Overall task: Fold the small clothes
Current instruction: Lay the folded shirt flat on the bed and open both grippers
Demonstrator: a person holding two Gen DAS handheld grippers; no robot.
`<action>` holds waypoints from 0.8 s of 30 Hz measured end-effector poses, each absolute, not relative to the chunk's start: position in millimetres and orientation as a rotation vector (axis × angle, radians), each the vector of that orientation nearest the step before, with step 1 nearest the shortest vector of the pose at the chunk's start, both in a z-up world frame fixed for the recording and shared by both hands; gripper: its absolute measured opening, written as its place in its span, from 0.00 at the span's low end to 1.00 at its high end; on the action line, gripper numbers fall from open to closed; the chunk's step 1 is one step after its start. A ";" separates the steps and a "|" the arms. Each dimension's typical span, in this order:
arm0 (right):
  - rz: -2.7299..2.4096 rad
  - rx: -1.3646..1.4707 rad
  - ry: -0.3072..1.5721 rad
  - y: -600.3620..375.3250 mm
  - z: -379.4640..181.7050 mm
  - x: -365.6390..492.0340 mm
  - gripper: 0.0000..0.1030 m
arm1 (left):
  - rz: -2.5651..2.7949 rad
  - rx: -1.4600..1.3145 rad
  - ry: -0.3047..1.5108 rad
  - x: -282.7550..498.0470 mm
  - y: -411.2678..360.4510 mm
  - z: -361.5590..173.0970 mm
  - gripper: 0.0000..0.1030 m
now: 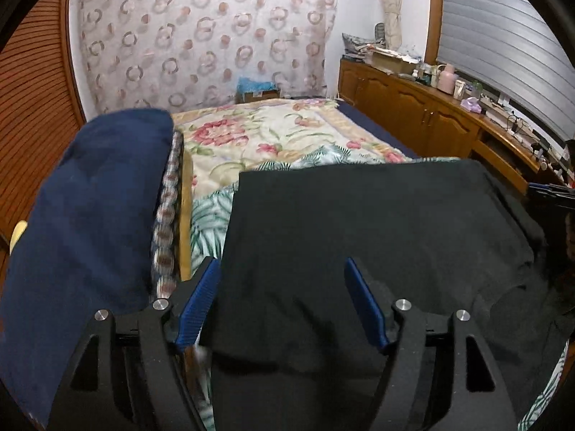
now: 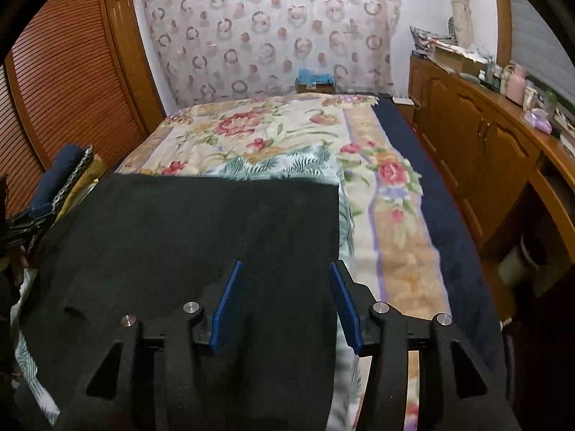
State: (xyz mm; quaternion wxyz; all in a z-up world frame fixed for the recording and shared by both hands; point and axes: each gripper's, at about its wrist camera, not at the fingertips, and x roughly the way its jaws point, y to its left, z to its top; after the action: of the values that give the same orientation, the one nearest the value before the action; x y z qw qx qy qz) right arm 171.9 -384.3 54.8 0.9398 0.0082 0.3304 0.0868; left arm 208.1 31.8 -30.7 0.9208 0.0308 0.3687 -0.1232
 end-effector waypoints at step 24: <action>0.142 0.044 0.762 -385.2 35.0 126.9 0.50 | -0.158 0.093 0.816 184.3 30.8 -53.1 0.71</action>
State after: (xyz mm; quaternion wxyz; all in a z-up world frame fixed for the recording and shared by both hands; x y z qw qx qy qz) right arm 126.9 -385.2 35.0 0.9256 0.0214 0.3717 0.0690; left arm 184.3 30.8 -53.1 0.9138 0.0453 0.3963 -0.0768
